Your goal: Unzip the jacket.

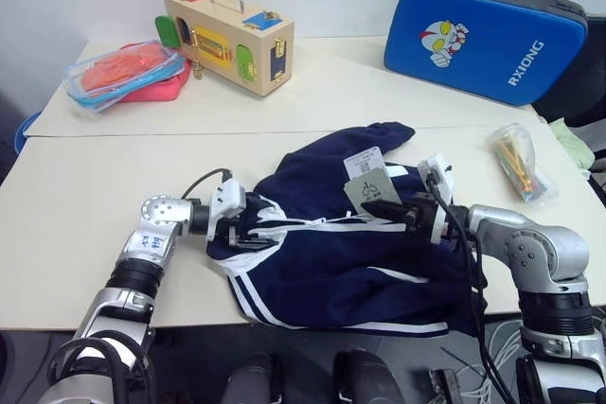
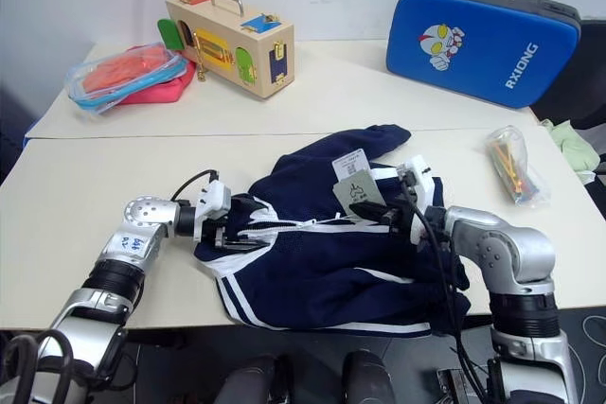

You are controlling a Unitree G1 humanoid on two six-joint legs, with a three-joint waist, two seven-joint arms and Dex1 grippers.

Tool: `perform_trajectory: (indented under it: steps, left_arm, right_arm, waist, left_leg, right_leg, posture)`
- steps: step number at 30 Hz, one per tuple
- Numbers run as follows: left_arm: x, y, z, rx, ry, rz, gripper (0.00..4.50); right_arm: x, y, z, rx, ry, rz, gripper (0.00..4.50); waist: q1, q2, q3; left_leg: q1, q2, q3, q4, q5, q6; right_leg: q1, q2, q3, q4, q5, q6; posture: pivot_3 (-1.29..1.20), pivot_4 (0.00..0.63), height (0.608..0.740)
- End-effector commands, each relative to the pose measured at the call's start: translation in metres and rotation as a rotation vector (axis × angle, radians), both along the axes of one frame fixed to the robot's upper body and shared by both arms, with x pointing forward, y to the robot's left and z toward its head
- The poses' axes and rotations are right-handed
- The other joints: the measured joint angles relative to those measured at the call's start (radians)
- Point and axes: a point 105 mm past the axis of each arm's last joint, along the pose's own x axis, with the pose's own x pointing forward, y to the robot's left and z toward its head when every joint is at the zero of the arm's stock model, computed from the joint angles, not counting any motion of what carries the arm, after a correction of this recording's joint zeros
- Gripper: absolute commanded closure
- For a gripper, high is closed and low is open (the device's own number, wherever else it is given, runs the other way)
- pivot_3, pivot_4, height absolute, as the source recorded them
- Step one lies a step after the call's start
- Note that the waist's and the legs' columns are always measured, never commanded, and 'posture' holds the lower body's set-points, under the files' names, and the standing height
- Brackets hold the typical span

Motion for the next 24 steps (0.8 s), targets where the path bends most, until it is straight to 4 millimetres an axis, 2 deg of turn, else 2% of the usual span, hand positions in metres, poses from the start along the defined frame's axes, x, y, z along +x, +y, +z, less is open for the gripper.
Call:
perform_trajectory:
  steps: [1,6,9,12,13,17,24]
  left_arm:
    - [-0.025,0.025,-0.058,0.139,0.231,0.065,0.0]
    - [-0.03,0.032,-0.061,0.143,0.238,0.084,0.0]
    - [-0.032,0.034,-0.063,0.146,0.245,0.087,0.0]
    - [-0.034,0.034,-0.063,0.146,0.246,0.085,0.0]
    - [-0.034,0.034,-0.064,0.147,0.246,0.084,0.0]
    - [-0.034,0.033,-0.064,0.15,0.237,0.083,0.0]
    - [-0.033,0.035,-0.063,0.16,0.228,0.083,0.0]
  right_arm:
    - [0.002,-0.029,0.018,0.005,-0.093,-0.091,4.49]
    - [-0.004,-0.083,0.02,-0.088,-0.153,-0.217,4.49]
    - [-0.004,-0.126,0.03,-0.124,-0.204,-0.344,4.49]
    - [-0.003,-0.177,0.034,-0.187,-0.245,-0.513,4.49]
    - [-0.003,-0.187,0.034,-0.203,-0.252,-0.543,4.49]
    - [-0.002,-0.22,0.031,-0.268,-0.262,-0.661,4.49]
    - [0.003,-0.252,0.027,-0.413,-0.319,-0.792,4.49]
  waist:
    - [0.002,0.0,0.0]
    - [0.001,0.002,-0.002]
    - [-0.004,0.004,-0.003]
    - [-0.004,0.008,-0.006]
    - [-0.003,0.008,-0.006]
    - [-0.006,0.011,-0.008]
    - [-0.006,0.015,-0.01]
  left_leg:
    - [0.001,0.0,0.0,0.001,-0.003,0.0]
    - [0.001,0.0,-0.001,0.0,-0.004,0.0]
    - [0.002,0.001,0.0,0.0,-0.004,0.0]
    - [0.003,0.002,0.001,0.0,-0.004,-0.001]
    - [0.003,0.001,0.001,0.0,-0.004,-0.001]
    - [0.004,0.002,0.002,0.0,-0.004,-0.001]
    - [0.004,0.002,0.002,-0.001,-0.004,-0.001]
  right_leg:
    - [0.001,0.0,0.0,0.0,0.0,0.0]
    - [0.002,0.0,-0.001,0.0,0.0,0.0]
    - [0.003,0.001,0.0,-0.003,0.0,0.0]
    - [0.003,0.001,0.001,-0.003,0.0,0.0]
    - [0.003,0.001,0.001,-0.004,0.0,0.0]
    - [0.003,0.001,0.001,-0.004,0.0,0.0]
    - [0.003,0.001,0.002,-0.004,0.0,0.0]
  posture:
    - [0.0,0.15,0.74]
    - [0.0,0.15,0.74]
    - [0.0,0.15,0.74]
    - [0.0,0.15,0.74]
    - [0.0,0.15,0.74]
    - [0.0,0.15,0.74]
    - [0.0,0.15,0.74]
